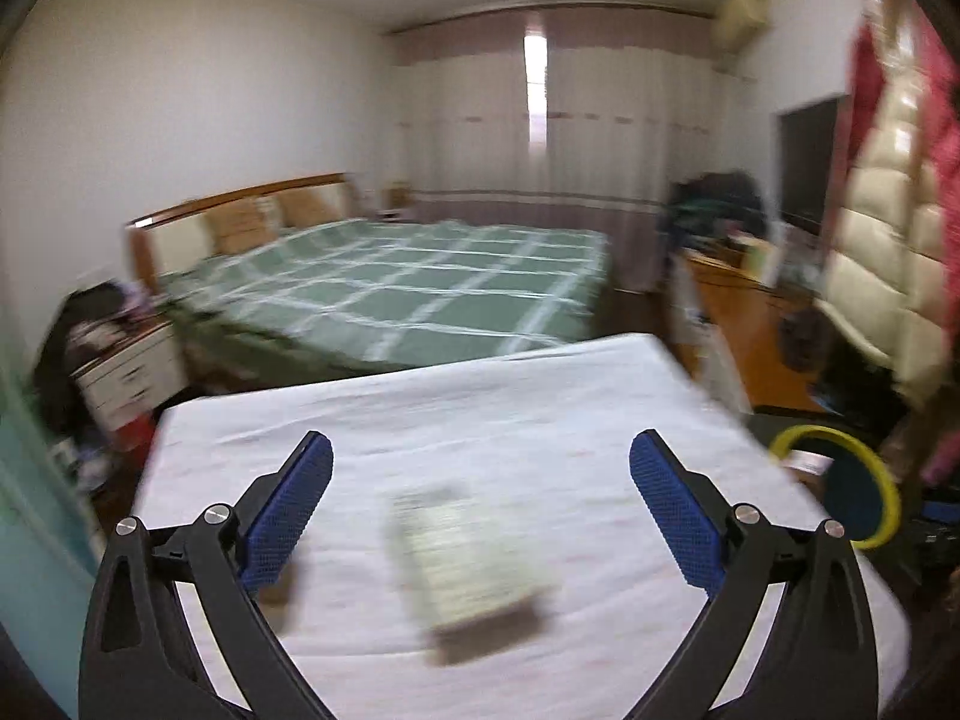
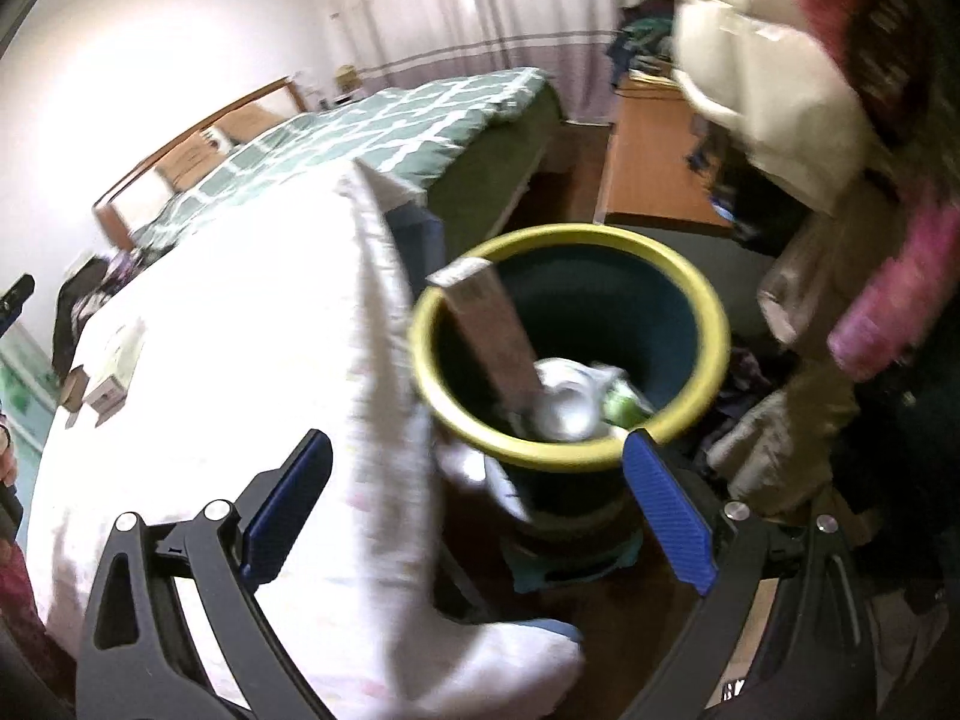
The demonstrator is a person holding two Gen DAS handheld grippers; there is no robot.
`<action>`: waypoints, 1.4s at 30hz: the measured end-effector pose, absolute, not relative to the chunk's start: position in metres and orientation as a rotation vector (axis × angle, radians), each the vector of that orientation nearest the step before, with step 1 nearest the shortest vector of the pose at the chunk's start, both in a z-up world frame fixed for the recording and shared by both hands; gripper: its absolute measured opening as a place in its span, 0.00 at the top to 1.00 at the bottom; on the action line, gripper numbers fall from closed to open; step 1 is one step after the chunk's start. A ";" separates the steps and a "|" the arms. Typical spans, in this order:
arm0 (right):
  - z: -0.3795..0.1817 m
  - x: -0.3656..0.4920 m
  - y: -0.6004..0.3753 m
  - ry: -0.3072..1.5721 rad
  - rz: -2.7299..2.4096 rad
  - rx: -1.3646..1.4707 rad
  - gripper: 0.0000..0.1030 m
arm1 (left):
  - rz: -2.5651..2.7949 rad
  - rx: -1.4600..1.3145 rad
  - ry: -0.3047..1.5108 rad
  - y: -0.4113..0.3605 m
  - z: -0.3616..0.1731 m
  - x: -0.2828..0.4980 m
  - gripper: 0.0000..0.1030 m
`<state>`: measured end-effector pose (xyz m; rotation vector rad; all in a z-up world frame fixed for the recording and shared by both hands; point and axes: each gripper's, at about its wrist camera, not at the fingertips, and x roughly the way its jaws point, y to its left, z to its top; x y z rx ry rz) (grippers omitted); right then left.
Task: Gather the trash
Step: 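Grasp the pale green printed box with the right gripper and lift it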
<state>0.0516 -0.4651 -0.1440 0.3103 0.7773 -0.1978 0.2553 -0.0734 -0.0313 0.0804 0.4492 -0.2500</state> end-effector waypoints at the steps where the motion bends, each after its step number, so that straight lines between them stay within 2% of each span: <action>1: -0.141 0.060 -0.454 0.777 -0.179 0.294 0.10 | -0.202 0.065 0.450 -0.051 -0.034 0.257 0.05; 6: -0.130 0.105 -0.393 0.782 -0.063 0.222 0.10 | -0.016 -0.023 0.458 0.040 -0.050 0.265 0.05; 13: -0.119 0.157 -0.287 0.775 0.152 0.171 0.10 | 0.079 -0.112 0.475 0.098 -0.071 0.266 0.05; 23: -0.128 0.221 -0.169 0.832 0.299 0.110 0.10 | 0.139 -0.093 0.489 0.085 -0.083 0.270 0.05; 42: -0.172 0.278 -0.130 0.937 0.196 0.041 0.10 | 0.147 -0.158 0.506 0.091 -0.092 0.275 0.05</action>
